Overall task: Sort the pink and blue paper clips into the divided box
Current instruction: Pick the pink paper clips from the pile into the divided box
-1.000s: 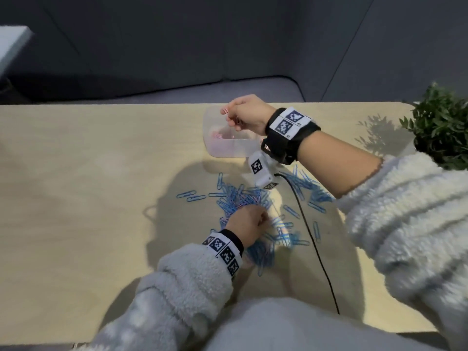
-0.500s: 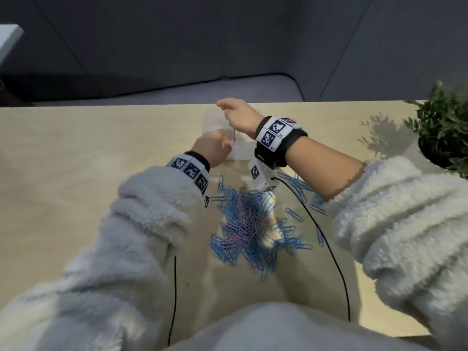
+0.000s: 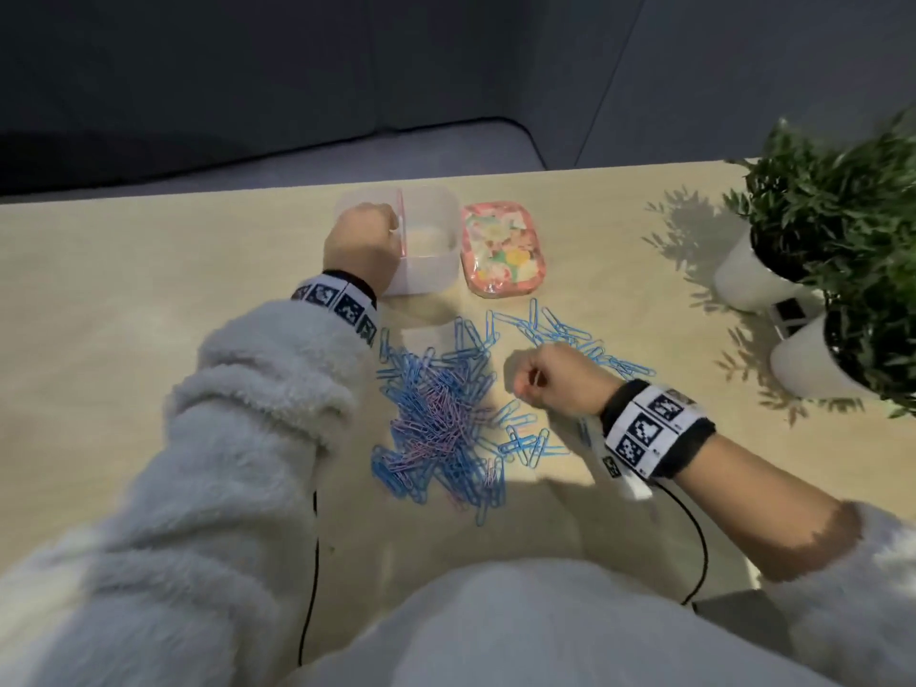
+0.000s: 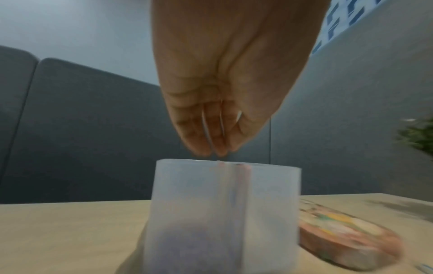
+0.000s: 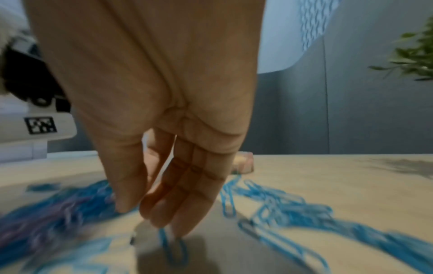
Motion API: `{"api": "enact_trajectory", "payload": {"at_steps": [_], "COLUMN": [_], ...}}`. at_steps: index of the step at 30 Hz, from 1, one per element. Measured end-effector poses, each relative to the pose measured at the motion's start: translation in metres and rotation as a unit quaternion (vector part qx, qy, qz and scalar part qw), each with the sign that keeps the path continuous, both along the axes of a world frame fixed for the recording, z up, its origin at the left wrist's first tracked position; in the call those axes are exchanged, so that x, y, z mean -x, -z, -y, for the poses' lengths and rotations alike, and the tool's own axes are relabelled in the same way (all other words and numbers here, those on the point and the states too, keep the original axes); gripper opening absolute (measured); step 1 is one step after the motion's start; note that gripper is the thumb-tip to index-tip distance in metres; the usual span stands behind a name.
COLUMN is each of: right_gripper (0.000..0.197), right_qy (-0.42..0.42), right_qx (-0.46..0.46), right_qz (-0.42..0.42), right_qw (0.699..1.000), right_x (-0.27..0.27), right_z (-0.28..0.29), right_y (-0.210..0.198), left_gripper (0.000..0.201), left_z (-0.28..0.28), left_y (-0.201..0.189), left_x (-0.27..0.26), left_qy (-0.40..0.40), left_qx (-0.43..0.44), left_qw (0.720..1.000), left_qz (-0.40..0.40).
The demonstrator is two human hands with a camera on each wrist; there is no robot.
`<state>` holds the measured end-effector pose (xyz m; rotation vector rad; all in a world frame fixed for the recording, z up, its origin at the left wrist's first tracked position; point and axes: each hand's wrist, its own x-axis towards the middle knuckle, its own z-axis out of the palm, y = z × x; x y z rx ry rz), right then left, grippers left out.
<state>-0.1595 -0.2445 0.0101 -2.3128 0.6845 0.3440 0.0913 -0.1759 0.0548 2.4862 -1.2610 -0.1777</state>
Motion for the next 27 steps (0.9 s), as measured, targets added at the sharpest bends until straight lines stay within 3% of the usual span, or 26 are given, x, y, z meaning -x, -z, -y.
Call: {"api": "enact_trajectory", "payload": {"at_steps": [3, 6, 9, 12, 16, 20, 24, 27], "right_gripper": [0.025, 0.027, 0.025, 0.018, 0.005, 0.006, 0.015, 0.013], "right_qy": [0.003, 0.039, 0.102, 0.127, 0.07, 0.014, -0.004, -0.041], "right_qx": [0.013, 0.023, 0.037, 0.06, 0.024, 0.03, 0.025, 0.039], "right_qz": [-0.028, -0.023, -0.013, 0.0, 0.025, -0.002, -0.014, -0.016], "right_qw": [1.0, 0.999, 0.994, 0.99, 0.997, 0.999, 1.0, 0.998], "right_x": [0.016, 0.023, 0.028, 0.034, 0.036, 0.033, 0.032, 0.035], "right_z": [-0.01, -0.015, -0.008, -0.002, -0.016, -0.032, -0.035, -0.038], "right_y": [0.017, 0.025, 0.027, 0.021, 0.018, 0.027, 0.028, 0.027], "left_gripper": [0.022, 0.017, 0.019, 0.021, 0.018, 0.021, 0.015, 0.018], "left_z": [-0.023, -0.039, -0.045, -0.045, -0.044, -0.045, -0.052, -0.06], "left_y": [0.008, 0.036, 0.059, 0.07, 0.075, 0.076, 0.067, 0.063], "left_x": [0.039, 0.08, 0.11, 0.128, 0.135, 0.141, 0.132, 0.118], "left_qy": [0.079, 0.187, 0.249, 0.26, 0.237, 0.235, 0.187, 0.118], "left_qx": [0.092, 0.019, -0.077, -0.127, -0.156, -0.17, -0.052, -0.033], "left_qw": [0.992, 0.982, 0.964, 0.957, 0.959, 0.957, 0.969, 0.949], "left_qz": [0.045, -0.03, -0.048, -0.023, -0.003, 0.004, -0.155, -0.289]}}
